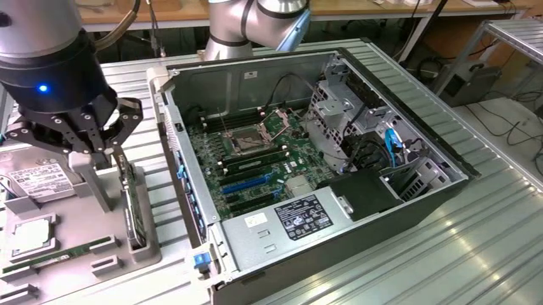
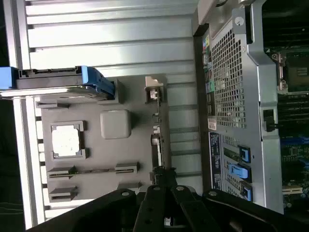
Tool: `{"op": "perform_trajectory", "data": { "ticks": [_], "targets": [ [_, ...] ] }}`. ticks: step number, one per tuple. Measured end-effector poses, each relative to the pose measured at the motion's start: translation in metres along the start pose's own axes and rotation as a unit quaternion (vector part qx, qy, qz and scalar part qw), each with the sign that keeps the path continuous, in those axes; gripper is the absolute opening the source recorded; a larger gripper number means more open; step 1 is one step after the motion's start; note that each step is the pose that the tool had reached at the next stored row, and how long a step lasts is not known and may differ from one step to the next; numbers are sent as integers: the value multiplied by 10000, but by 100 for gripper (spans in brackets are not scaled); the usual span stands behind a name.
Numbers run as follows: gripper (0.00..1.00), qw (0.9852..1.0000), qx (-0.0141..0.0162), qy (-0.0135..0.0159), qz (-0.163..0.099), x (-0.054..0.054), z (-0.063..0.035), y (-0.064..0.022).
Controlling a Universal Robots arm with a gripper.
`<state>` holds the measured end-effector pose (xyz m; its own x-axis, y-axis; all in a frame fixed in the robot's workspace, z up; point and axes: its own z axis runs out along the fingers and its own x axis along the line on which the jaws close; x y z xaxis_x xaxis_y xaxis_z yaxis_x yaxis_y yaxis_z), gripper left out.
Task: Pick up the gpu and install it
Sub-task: 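Reach for the gpu, then pick up the gpu and move the gpu toward the slot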
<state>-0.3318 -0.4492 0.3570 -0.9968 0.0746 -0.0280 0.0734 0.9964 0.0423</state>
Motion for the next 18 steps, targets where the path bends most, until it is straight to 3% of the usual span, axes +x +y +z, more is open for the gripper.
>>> {"op": "perform_trajectory", "data": {
  "ticks": [1, 18],
  "targets": [
    [11, 10000, -1, 0, -7, 70, 31, -12],
    [11, 10000, 0, 0, -7, 70, 31, -12]
  ]
}}
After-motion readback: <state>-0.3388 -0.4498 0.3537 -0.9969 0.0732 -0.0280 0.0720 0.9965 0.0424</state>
